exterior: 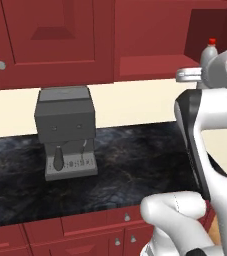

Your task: Pick the bottled water, milk, boxed drink from the counter and place them in the open cabinet.

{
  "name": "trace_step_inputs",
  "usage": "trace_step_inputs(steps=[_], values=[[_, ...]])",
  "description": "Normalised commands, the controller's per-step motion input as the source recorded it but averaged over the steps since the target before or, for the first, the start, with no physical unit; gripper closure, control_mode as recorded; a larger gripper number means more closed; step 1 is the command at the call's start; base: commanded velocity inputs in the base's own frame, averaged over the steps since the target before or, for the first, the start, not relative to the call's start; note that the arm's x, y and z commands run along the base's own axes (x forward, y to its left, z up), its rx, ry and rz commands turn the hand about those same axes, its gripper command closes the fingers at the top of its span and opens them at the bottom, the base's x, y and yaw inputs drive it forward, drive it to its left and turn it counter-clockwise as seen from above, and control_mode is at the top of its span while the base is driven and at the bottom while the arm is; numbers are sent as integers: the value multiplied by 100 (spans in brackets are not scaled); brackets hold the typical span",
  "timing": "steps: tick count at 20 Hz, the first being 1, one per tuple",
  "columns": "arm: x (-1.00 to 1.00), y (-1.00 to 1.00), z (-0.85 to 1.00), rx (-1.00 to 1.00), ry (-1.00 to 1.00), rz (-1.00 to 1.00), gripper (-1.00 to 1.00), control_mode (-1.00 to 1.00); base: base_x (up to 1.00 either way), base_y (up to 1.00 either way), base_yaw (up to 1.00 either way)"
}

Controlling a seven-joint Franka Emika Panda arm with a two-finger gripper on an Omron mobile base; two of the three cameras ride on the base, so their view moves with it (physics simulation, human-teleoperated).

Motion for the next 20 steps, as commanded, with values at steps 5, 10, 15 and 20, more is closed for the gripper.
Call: trace_step_inputs(steps=[5, 10, 15, 20], values=[[43, -22, 16, -1, 0, -4, 100, -100, 0, 0, 0], [51, -21, 15, 0, 0, -4, 100, -100, 0, 0, 0], [52, -20, 5, -2, 0, -4, 100, -100, 0, 0, 0], [51, -22, 1, -3, -1, -4, 100, -100, 0, 0, 0]])
